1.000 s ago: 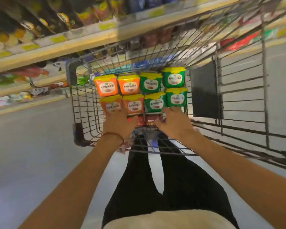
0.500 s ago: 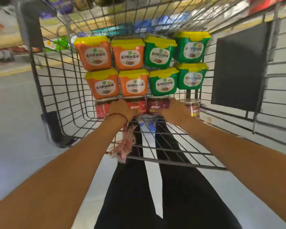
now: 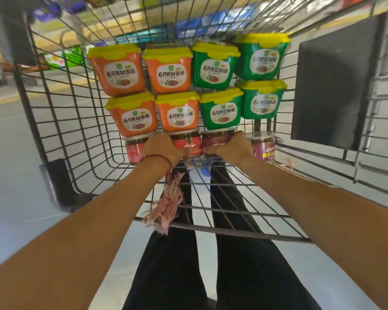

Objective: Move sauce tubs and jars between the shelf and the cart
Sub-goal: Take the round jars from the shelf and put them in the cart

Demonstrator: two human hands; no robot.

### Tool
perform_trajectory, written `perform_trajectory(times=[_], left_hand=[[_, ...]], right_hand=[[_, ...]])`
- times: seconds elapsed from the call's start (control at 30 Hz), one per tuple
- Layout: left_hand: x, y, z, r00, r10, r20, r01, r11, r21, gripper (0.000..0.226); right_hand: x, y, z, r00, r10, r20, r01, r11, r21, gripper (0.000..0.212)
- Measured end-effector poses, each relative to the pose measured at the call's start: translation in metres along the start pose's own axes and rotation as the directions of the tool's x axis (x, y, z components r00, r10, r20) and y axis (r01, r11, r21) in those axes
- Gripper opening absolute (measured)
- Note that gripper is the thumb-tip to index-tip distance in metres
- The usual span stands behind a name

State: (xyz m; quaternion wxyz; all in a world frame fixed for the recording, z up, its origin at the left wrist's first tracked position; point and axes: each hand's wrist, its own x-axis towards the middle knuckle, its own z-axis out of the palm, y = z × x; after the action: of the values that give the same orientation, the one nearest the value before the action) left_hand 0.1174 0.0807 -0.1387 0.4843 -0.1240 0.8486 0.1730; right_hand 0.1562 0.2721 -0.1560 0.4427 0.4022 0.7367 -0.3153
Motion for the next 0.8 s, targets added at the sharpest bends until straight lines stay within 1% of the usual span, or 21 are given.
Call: perform_trajectory(times=[0.03,0.17,0.2,0.27,0.3,0.43,0.5,0.53,0.57,0.6,0.63,0.67,0.7,0.73,0.77,0.8], left_hand=[[0.000,0.000,0.000,1.000,-0.011,0.005,0.011,1.000,0.005,0.068],[-0.004,0.010,0.001,1.000,-0.018,0.022,0.017,0.999,0.035,0.069],[-0.006,0.014,0.002,0.999,-0.017,0.035,0.016,0.999,0.035,0.068],[-0.008,0.020,0.003,0.999,-0.021,0.046,0.019,0.999,0.030,0.065],[-0.008,0.022,0.002,0.998,-0.028,0.051,0.027,0.999,0.024,0.065],[-0.005,0.029,-0.001,0.991,-0.096,0.091,0.100,0.994,-0.040,0.062],[-0.004,0.032,0.000,0.987,-0.124,0.107,0.134,0.986,-0.099,0.062],[-0.004,0.034,0.002,0.983,-0.138,0.124,0.154,0.979,-0.132,0.066],[-0.006,0.036,0.003,0.977,-0.155,0.146,0.178,0.970,-0.164,0.074],[-0.006,0.036,0.005,0.971,-0.173,0.164,0.205,0.958,-0.202,0.087],[-0.006,0.038,0.006,0.965,-0.193,0.180,0.233,0.943,-0.237,0.103],[-0.005,0.038,0.008,0.960,-0.207,0.189,0.254,0.929,-0.269,0.117],[-0.004,0.038,0.011,0.961,-0.206,0.187,0.255,0.921,-0.295,0.124],[-0.004,0.039,0.014,0.965,-0.197,0.175,0.244,0.918,-0.313,0.120],[-0.004,0.038,0.017,0.970,-0.190,0.154,0.231,0.918,-0.323,0.110],[-0.004,0.038,0.020,0.974,-0.182,0.137,0.217,0.922,-0.322,0.099]], right_hand=[[-0.002,-0.001,-0.003,1.000,0.003,0.015,-0.002,1.000,-0.007,0.102],[-0.011,0.005,-0.016,0.999,-0.012,0.050,0.009,0.998,0.062,0.091],[-0.010,0.009,-0.018,0.998,-0.025,0.055,0.020,0.996,0.089,0.094],[-0.017,0.012,-0.027,0.998,-0.046,0.042,0.041,0.992,0.118,0.116],[-0.025,0.011,-0.033,0.998,-0.060,0.033,0.055,0.990,0.132,0.119],[-0.052,0.009,-0.056,0.993,-0.116,0.032,0.110,0.983,0.150,0.093],[-0.057,0.013,-0.065,0.992,-0.127,0.009,0.124,0.979,0.162,0.064],[-0.059,0.014,-0.069,0.991,-0.137,0.004,0.134,0.975,0.175,0.061],[-0.060,0.016,-0.073,0.994,-0.114,-0.003,0.113,0.978,0.173,0.061],[-0.059,0.017,-0.075,0.994,-0.107,-0.019,0.109,0.978,0.178,0.066],[-0.059,0.018,-0.076,0.995,-0.092,-0.023,0.095,0.981,0.169,0.085],[-0.061,0.019,-0.076,0.995,-0.092,-0.037,0.097,0.982,0.164,0.112],[-0.056,0.024,-0.076,0.995,-0.091,-0.047,0.098,0.980,0.172,0.131],[-0.052,0.029,-0.076,0.994,-0.099,-0.051,0.107,0.978,0.179,0.138],[-0.048,0.032,-0.075,0.994,-0.102,-0.045,0.109,0.976,0.189,0.138],[-0.051,0.029,-0.077,0.996,-0.084,-0.041,0.091,0.977,0.191,0.131]])
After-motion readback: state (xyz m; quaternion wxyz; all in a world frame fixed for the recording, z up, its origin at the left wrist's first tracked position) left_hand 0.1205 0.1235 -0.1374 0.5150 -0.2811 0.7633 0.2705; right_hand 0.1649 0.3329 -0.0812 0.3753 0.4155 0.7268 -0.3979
